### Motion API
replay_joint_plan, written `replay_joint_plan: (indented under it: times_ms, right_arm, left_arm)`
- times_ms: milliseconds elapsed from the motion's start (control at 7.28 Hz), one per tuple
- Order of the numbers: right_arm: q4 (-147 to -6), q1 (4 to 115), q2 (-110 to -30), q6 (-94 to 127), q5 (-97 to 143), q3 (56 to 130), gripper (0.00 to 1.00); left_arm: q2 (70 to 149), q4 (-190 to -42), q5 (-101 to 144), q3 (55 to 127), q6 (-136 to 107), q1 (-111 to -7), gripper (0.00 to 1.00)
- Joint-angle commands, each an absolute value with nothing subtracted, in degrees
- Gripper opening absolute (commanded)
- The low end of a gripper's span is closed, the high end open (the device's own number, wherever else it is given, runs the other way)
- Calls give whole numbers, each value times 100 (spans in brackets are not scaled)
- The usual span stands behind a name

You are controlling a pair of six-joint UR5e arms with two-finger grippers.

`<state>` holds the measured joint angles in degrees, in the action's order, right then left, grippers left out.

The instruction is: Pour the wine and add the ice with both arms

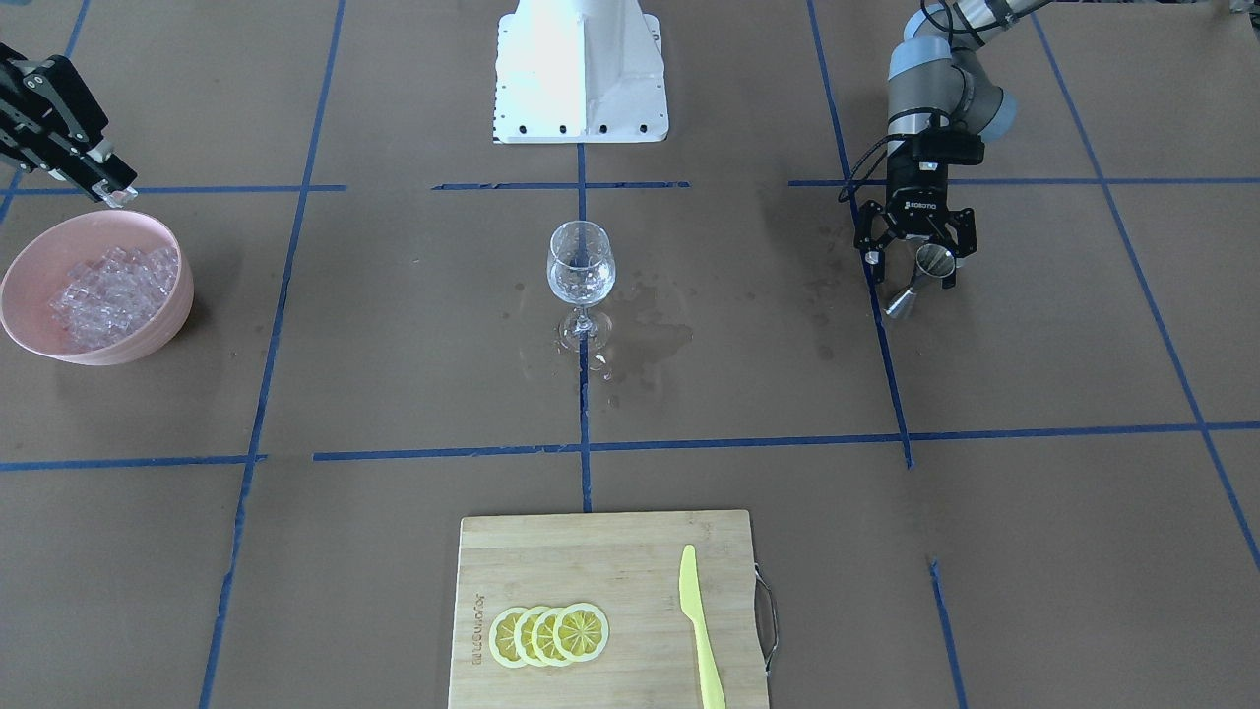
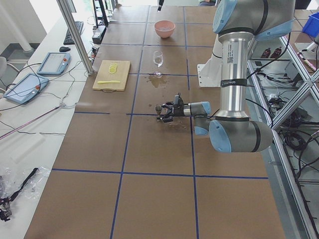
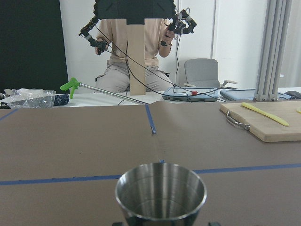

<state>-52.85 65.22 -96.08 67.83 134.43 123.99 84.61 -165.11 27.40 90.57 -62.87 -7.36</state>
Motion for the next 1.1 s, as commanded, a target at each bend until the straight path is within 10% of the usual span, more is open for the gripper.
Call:
replay_joint_plan:
  times_ms: [0,962]
  right_arm:
    - [-5300,6443,-9476,6837,13404,12393,0]
    - [-5396,5138,-8141,8144,12380,12340,0]
  left_arm:
    - [7791,-16462,3267,9805,-6196,-809,100]
    - [6614,-16330,5331,10878,-6302,-817,100]
